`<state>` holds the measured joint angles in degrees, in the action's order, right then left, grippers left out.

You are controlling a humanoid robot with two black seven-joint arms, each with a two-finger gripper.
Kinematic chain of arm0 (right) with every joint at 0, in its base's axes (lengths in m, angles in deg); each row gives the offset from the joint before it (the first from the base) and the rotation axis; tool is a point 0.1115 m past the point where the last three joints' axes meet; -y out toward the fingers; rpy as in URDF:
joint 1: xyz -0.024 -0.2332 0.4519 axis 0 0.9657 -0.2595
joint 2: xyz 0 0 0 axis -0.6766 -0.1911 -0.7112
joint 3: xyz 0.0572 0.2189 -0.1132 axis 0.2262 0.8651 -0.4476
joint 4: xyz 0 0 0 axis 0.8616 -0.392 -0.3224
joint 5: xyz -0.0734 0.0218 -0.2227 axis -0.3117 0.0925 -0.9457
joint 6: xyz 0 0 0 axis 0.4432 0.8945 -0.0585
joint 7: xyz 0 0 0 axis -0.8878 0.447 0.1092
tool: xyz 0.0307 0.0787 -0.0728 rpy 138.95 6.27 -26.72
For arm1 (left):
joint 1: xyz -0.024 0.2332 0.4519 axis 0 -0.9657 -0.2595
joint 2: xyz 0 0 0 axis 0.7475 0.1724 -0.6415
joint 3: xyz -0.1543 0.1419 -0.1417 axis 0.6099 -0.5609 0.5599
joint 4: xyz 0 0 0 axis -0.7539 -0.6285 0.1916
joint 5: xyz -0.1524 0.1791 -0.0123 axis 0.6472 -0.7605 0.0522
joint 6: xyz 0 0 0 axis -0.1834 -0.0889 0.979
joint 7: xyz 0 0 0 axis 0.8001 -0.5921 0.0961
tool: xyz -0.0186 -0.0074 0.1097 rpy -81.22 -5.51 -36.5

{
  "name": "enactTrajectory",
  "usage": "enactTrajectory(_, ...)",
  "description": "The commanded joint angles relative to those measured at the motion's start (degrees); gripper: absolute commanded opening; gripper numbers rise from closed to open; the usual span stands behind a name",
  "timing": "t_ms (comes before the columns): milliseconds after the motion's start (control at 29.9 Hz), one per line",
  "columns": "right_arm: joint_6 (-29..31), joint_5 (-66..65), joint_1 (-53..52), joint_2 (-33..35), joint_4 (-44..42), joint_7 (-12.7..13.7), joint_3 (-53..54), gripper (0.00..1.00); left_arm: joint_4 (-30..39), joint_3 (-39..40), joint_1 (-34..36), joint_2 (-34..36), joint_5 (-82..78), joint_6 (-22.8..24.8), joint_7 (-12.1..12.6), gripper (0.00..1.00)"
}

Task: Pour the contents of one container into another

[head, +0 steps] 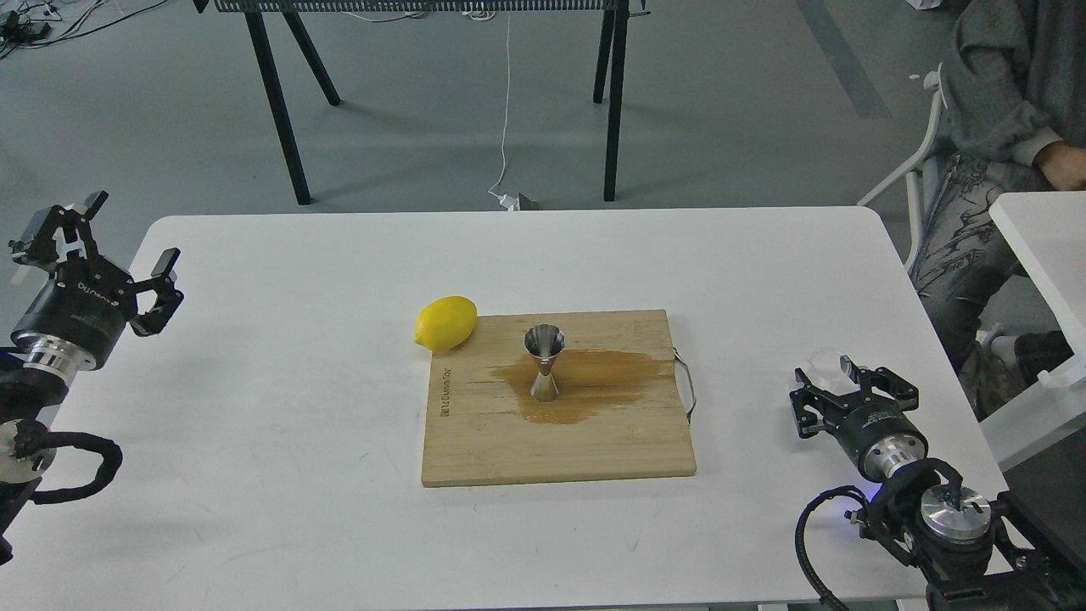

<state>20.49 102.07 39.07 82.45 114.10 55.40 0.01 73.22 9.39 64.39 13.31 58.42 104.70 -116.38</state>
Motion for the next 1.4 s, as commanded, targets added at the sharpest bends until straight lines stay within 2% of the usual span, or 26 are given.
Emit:
enactTrajectory(0, 0.09, 0.09, 0.09, 0.03, 0.18, 0.00, 0.09, 0.74, 0.00, 0.00, 0.00, -0.02, 0.00, 0.00, 0.00, 0.99)
enactTrajectory(67, 0.09, 0.09, 0.35, 0.03, 0.44, 0.00, 0.00, 0.84, 0.00, 0.00, 0.00, -0.02, 0.00, 0.00, 0.00, 0.99)
enactTrajectory(100, 0.18, 0.18, 0.53, 0.03, 0.70, 0.00, 0.09, 0.97, 0.00, 0.00, 0.00, -0.02, 0.00, 0.00, 0.00, 0.99)
enactTrajectory(134, 0.18, 0.18, 0.70, 0.03, 0.79, 0.09, 0.09, 0.99, 0.00, 0.00, 0.00, -0.02, 0.00, 0.00, 0.00, 0.99)
enactTrajectory(401, 0.71, 0.53, 4.13, 0.64, 3.24, 0.09, 1.06, 1.00, -0.61, -0.09, -0.09, -0.10, 0.00, 0.00, 0.00, 0.99)
enactTrajectory(702, -0.26, 0.53, 13.26, 5.39, 18.09, -0.09, 1.76, 1.00, -0.70, -0.09, -0.09, -0.10, 0.00, 0.00, 0.00, 0.99)
enactTrajectory(835, -2.46, 0.53, 18.79, 7.15, 25.73, -0.09, 4.04, 1.00, -0.70, -0.09, -0.09, -0.10, 0.00, 0.00, 0.00, 0.99)
enactTrajectory(969, -1.93, 0.53, 21.97, 8.82, 32.77, -0.26, 7.82, 1.00, -0.70, 0.00, -0.09, -0.10, 0.09, 0.00, 0.00, 0.99)
enactTrajectory(1102, 1.04, 0.36, 20.58, 8.82, 34.37, -0.09, 10.99, 1.00, -0.70, 0.00, -0.09, -0.63, 0.00, 0.00, 0.00, 0.99)
enactTrajectory(1203, 4.39, -0.26, 14.61, 9.34, 33.40, 0.35, 10.82, 1.00, -0.79, 0.00, -0.09, -0.72, 0.09, 0.00, 0.00, 0.99)
enactTrajectory(1370, 6.59, -0.35, 3.54, 9.96, 26.12, 5.00, 10.55, 1.00, -1.58, 0.00, -0.09, -0.81, 0.18, 0.00, 0.00, 0.99)
